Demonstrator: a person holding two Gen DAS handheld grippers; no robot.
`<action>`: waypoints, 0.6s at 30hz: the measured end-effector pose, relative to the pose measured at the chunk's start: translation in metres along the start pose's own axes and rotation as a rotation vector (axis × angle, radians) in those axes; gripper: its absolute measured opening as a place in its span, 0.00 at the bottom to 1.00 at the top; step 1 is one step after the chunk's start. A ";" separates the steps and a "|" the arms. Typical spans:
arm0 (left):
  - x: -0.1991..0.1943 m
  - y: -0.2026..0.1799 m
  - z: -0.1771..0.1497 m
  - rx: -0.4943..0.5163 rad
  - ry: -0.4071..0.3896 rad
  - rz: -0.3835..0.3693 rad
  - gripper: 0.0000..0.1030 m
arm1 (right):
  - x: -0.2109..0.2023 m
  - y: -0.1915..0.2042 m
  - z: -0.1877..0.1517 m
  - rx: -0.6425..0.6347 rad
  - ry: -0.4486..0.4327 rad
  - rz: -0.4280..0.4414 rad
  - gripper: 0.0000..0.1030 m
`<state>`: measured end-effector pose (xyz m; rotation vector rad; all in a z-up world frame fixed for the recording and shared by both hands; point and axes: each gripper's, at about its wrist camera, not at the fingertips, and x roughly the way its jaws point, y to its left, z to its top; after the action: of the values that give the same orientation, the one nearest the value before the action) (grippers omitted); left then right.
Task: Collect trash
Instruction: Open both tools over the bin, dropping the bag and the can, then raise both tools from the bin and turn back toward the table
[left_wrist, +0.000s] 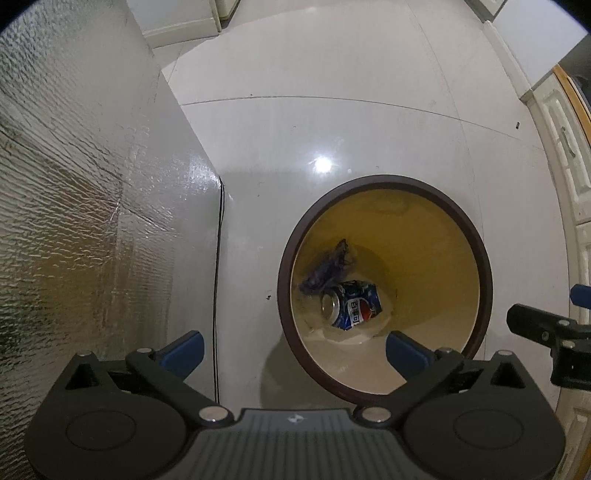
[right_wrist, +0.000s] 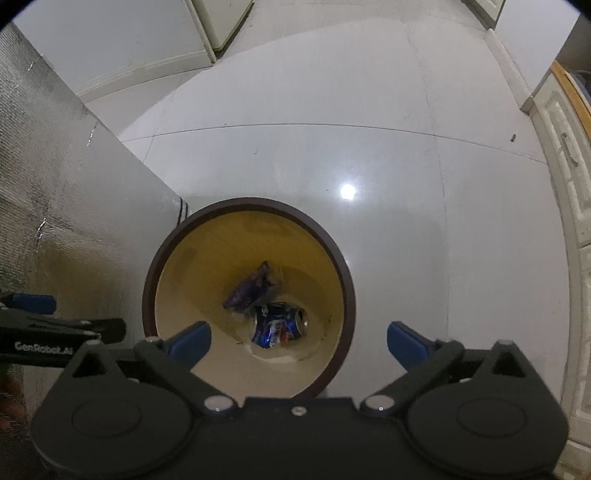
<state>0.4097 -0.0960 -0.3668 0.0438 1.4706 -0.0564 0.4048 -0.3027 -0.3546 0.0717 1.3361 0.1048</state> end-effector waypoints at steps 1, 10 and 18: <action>-0.001 0.000 -0.001 0.004 0.000 0.000 1.00 | -0.001 -0.001 0.000 0.004 0.002 -0.004 1.00; -0.024 0.004 -0.008 0.001 -0.002 0.018 1.00 | -0.018 -0.005 -0.001 0.015 -0.001 -0.022 1.00; -0.053 0.004 -0.017 0.011 -0.046 0.016 1.00 | -0.044 -0.008 -0.007 0.024 -0.027 -0.019 1.00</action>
<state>0.3883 -0.0900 -0.3155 0.0630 1.4243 -0.0526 0.3880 -0.3156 -0.3149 0.0805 1.3114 0.0712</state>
